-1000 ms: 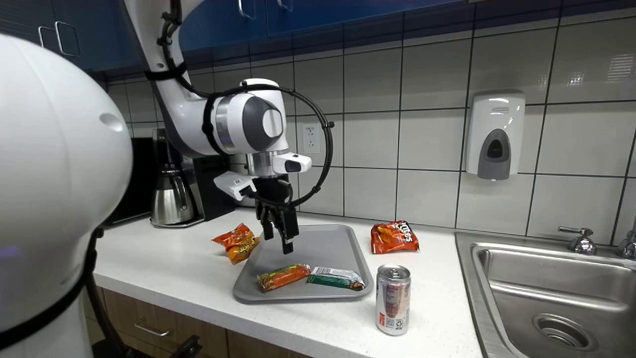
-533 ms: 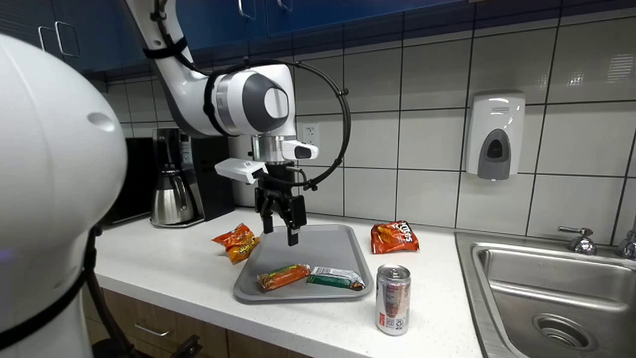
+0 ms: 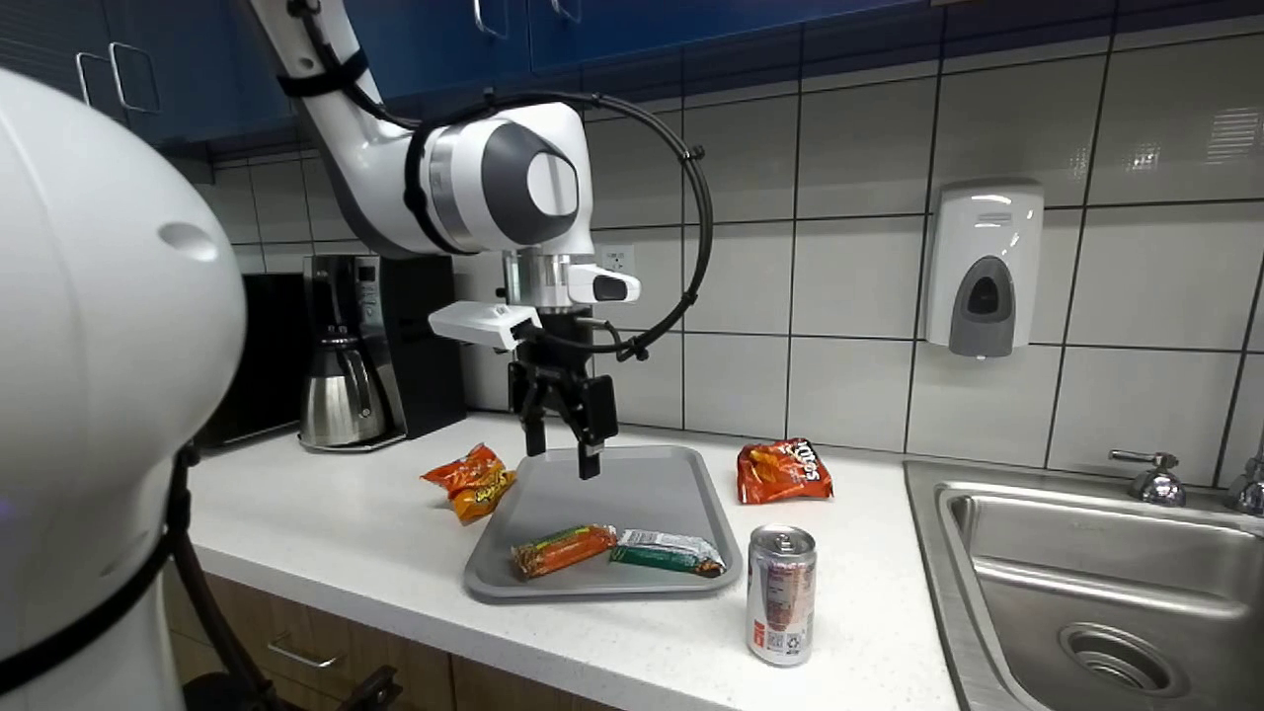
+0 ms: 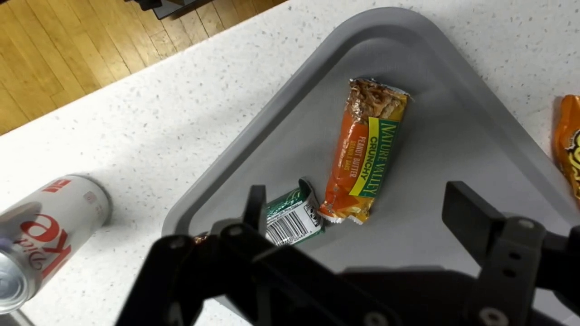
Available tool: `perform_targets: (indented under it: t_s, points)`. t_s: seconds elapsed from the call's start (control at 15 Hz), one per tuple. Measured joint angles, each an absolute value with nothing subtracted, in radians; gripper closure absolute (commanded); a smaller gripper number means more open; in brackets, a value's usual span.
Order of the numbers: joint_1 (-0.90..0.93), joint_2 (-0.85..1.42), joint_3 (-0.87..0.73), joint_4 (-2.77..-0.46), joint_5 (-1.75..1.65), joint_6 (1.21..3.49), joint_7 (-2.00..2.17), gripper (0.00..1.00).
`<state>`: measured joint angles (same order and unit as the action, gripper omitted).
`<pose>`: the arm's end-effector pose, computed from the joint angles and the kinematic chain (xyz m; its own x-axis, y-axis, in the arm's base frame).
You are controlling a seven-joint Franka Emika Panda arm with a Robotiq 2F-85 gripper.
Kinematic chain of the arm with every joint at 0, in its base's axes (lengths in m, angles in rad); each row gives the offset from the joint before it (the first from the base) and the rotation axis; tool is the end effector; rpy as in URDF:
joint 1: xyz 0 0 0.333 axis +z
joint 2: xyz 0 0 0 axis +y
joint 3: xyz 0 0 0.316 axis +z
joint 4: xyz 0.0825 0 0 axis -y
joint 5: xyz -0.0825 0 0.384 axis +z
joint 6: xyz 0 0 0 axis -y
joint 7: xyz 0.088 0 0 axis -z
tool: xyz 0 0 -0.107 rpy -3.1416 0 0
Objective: Pick up the green candy bar and put it on the gray tray, pick up the orange candy bar and put it on the gray tray
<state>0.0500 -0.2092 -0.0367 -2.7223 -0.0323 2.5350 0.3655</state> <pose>0.3978 0.0063 0.2920 0.9473 -0.3193 0.0243 -0.3195 -0.9476 0.0029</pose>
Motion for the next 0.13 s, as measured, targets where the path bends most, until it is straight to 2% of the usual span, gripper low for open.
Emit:
perform_targets:
  t_s: [0.13]
  points:
    - [0.05, -0.209, -0.036, -2.723, -0.032, 2.535, 0.365, 0.0]
